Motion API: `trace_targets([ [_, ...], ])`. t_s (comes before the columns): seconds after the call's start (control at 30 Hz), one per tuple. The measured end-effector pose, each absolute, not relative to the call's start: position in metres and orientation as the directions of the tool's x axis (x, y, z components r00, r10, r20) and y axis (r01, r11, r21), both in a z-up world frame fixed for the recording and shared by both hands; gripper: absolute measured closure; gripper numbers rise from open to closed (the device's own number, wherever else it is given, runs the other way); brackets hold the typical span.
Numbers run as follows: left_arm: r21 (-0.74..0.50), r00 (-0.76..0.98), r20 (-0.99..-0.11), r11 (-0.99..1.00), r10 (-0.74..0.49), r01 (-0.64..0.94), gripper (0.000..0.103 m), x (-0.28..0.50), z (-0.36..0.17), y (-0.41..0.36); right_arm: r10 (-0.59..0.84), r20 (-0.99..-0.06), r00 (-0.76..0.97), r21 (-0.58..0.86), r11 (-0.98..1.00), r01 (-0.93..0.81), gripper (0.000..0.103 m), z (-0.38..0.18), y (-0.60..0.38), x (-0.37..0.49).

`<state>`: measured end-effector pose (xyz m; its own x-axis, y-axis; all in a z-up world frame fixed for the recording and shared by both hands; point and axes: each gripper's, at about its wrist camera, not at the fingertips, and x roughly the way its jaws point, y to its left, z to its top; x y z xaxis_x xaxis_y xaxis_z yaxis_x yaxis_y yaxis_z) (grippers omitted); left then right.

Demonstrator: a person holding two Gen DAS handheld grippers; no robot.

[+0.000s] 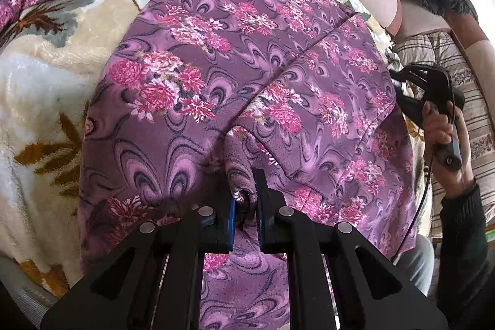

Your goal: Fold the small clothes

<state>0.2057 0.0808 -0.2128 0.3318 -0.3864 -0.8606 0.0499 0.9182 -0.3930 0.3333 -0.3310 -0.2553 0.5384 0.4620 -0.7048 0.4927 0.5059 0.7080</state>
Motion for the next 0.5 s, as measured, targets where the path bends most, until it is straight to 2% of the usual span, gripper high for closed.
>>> trace_targets([
  [0.07, -0.375, 0.342, -0.863, 0.925, -0.372, 0.058, 0.095, 0.204, -0.21, 0.08, 0.474, -0.685, 0.553, 0.728, 0.466, 0.502, 0.098, -0.253, -0.337, 0.33],
  [0.2, -0.377, 0.432, -0.822, 0.923, -0.371, 0.075, 0.097, 0.196, -0.185, 0.09, 0.33, -0.672, 0.663, 0.706, 0.556, 0.438, 0.099, -0.196, -0.345, 0.298],
  [0.3, -0.405, 0.381, -0.836, 0.913, -0.394, 0.054, 0.097, 0.202, -0.199, 0.089, 0.263, -0.738, 0.621, 0.638, 0.57, 0.517, 0.099, -0.209, -0.355, 0.296],
  [0.37, -0.387, 0.353, -0.854, 0.92, -0.382, 0.061, 0.097, 0.203, -0.208, 0.084, 0.304, -0.769, 0.563, 0.624, 0.549, 0.556, 0.099, -0.241, -0.359, 0.309],
  [0.43, -0.332, 0.357, -0.869, 0.938, -0.344, 0.096, 0.096, 0.2, -0.205, 0.076, 0.364, -0.729, 0.579, 0.677, 0.505, 0.535, 0.099, -0.259, -0.363, 0.31],
  [0.5, -0.291, 0.378, -0.869, 0.948, -0.319, 0.131, 0.095, 0.196, -0.197, 0.07, 0.389, -0.668, 0.635, 0.739, 0.453, 0.499, 0.098, -0.253, -0.366, 0.298],
])
